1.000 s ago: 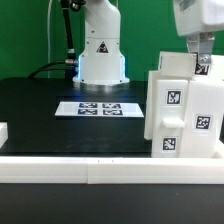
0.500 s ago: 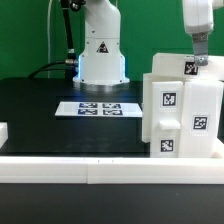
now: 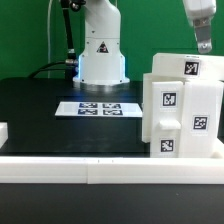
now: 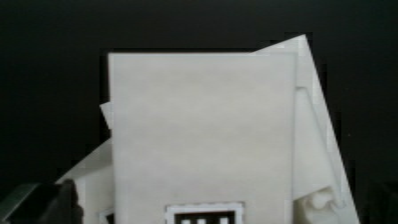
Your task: Assemble cabinet
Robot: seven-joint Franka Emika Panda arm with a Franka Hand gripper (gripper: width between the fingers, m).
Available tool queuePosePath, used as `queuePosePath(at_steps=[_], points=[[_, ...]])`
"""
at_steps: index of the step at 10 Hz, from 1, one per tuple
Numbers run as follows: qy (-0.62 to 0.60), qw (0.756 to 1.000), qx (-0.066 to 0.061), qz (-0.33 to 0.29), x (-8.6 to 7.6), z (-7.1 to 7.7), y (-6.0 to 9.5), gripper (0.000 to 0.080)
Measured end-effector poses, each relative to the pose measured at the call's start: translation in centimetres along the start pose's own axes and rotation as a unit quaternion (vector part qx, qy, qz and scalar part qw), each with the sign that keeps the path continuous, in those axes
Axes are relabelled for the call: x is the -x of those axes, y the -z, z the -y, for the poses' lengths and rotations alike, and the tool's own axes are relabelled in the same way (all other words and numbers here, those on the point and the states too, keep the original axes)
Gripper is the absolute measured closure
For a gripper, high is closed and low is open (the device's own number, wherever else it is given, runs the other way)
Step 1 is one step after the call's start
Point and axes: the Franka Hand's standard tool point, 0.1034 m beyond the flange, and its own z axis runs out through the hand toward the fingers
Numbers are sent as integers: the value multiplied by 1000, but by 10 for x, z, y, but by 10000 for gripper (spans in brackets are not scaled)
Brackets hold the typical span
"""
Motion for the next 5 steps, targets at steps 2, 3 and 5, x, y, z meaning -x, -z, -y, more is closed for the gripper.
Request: queuePosePath(at_steps=[2,3,5], points=[[5,1000,0,3,2,0,0,2],[6,1000,1,3,2,-1,-1,2],[186,982,35,-18,3,-5,0,2]])
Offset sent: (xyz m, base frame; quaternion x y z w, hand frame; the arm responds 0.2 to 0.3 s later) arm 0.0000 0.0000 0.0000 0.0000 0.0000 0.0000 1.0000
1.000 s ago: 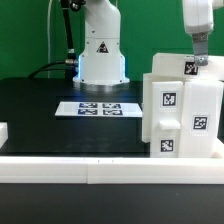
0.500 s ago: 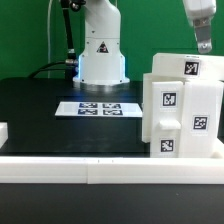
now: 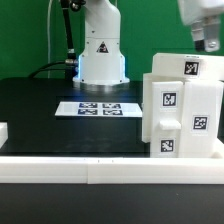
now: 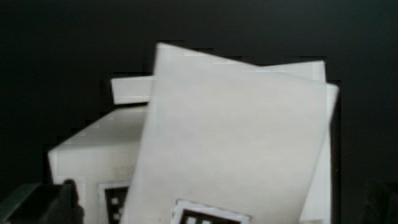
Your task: Assemble cabinet
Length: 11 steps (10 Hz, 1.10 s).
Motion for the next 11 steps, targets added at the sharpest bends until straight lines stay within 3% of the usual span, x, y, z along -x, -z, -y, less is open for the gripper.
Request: queuePosePath(at_steps=[1,3,5,8,10,11], points=[[81,997,12,-1,3,2,2,2],[199,980,21,0,7,4,4,2],[279,960,20,3,7,6,5,2],[413,911,20,5,7,6,5,2],[583,812,27,-4,5,6,6,2],[617,787,27,-3,4,7,6,2]])
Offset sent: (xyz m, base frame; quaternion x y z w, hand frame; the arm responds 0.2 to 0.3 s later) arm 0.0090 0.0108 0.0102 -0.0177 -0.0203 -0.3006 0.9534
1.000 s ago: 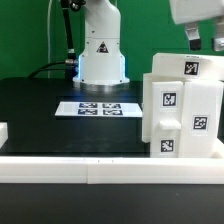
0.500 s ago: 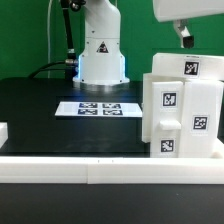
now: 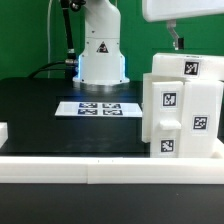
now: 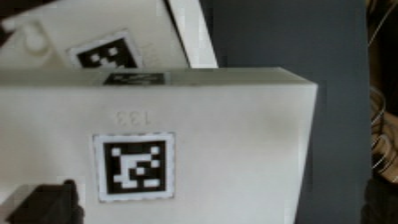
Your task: Assemble cabinet
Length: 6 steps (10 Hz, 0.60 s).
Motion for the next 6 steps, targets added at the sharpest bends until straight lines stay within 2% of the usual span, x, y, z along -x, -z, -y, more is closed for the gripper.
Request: queuePosePath(at_steps=[2,6], points=[[155,988,3,3,0,-3,0,2],[374,927,11,11,5,-6,-6,2]])
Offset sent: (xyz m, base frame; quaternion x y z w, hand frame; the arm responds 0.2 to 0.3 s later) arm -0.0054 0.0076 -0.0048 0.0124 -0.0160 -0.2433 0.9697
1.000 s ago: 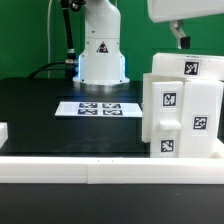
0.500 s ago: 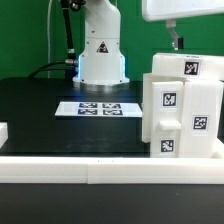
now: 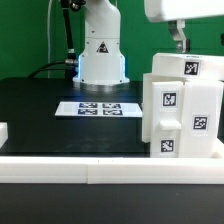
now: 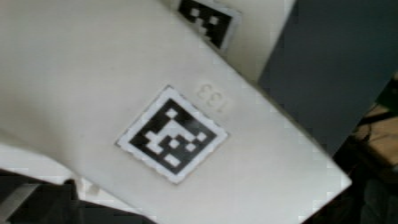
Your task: Assemble cabinet
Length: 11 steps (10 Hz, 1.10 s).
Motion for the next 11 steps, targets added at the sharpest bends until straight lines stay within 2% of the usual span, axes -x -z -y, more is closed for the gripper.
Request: queuePosePath(at_steps=[2,3,7,8,10,11], points=[[83,997,1,6,4,-2,-3,2],[141,990,7,12,5,-4,-5,2],[327,945,14,30,14,-11,-15,2],[342,939,14,31,16,-13,-17,2],[330,943,14,34,19,-15,-22,2],[328,944,13,36,22,-17,-25,125]])
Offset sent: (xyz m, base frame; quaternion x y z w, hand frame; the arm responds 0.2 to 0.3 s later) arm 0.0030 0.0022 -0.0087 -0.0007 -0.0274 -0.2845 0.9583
